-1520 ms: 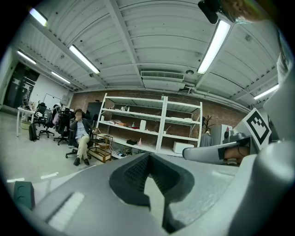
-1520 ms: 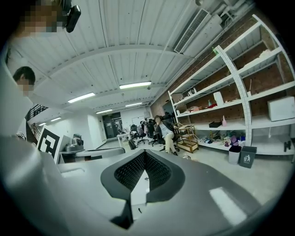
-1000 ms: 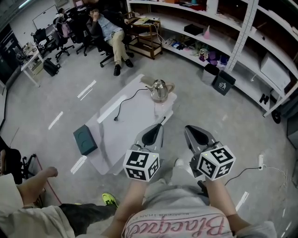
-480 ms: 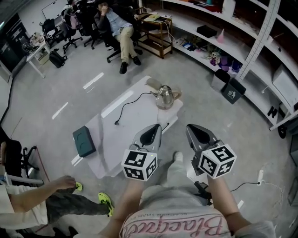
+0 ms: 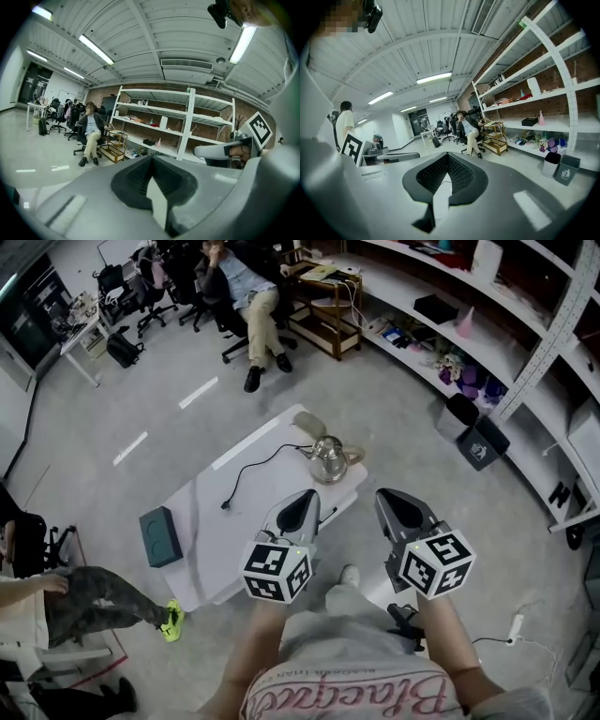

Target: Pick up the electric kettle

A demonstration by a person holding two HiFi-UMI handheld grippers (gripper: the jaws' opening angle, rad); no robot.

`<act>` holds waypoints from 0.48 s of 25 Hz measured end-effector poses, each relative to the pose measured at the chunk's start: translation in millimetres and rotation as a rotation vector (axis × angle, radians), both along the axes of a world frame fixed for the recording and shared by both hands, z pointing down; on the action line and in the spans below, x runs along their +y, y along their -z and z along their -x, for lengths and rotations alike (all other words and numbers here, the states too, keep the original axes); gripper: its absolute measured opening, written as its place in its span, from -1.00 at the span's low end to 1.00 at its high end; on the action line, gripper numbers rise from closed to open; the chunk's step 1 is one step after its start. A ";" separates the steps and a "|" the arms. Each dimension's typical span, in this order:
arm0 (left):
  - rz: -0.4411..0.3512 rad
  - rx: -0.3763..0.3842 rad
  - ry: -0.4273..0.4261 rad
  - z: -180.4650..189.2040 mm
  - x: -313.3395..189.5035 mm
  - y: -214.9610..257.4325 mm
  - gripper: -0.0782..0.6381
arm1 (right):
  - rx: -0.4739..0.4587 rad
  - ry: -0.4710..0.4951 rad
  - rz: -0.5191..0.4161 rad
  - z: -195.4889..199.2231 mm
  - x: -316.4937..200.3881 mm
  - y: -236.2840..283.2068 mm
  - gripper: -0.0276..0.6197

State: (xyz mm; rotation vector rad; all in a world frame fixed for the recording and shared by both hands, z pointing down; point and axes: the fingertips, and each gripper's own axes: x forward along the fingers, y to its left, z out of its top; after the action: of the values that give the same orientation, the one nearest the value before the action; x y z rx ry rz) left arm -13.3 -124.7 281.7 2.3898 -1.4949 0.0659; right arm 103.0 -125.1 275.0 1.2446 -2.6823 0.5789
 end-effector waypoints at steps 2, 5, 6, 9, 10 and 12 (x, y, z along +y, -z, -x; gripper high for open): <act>-0.004 0.019 0.020 -4.4 -15.4 0.8 -0.78 | -0.004 0.018 0.001 -4.9 -18.2 0.1 -0.84; -0.011 0.020 0.040 -8.4 -32.8 -3.8 -0.78 | 0.013 0.060 -0.001 -6.7 -40.9 -6.0 -0.84; -0.007 0.014 0.044 -9.1 -37.7 -6.9 -0.78 | 0.021 0.072 0.002 -6.7 -47.8 -9.2 -0.84; 0.007 -0.014 0.041 -9.6 -50.9 -16.9 -0.77 | 0.032 0.094 0.012 -4.2 -65.9 -17.3 -0.84; 0.011 -0.027 0.033 -9.7 -55.2 -21.3 -0.78 | 0.030 0.097 0.016 -2.6 -71.3 -20.6 -0.84; 0.021 -0.042 0.017 -8.6 -64.7 -33.0 -0.78 | 0.018 0.096 0.025 1.3 -81.9 -29.9 -0.84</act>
State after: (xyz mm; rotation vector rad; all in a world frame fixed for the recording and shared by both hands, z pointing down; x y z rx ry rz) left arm -4.8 -189.4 314.7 2.3729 -1.5263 0.1280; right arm 101.7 -207.0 304.9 1.1024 -2.6937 0.5836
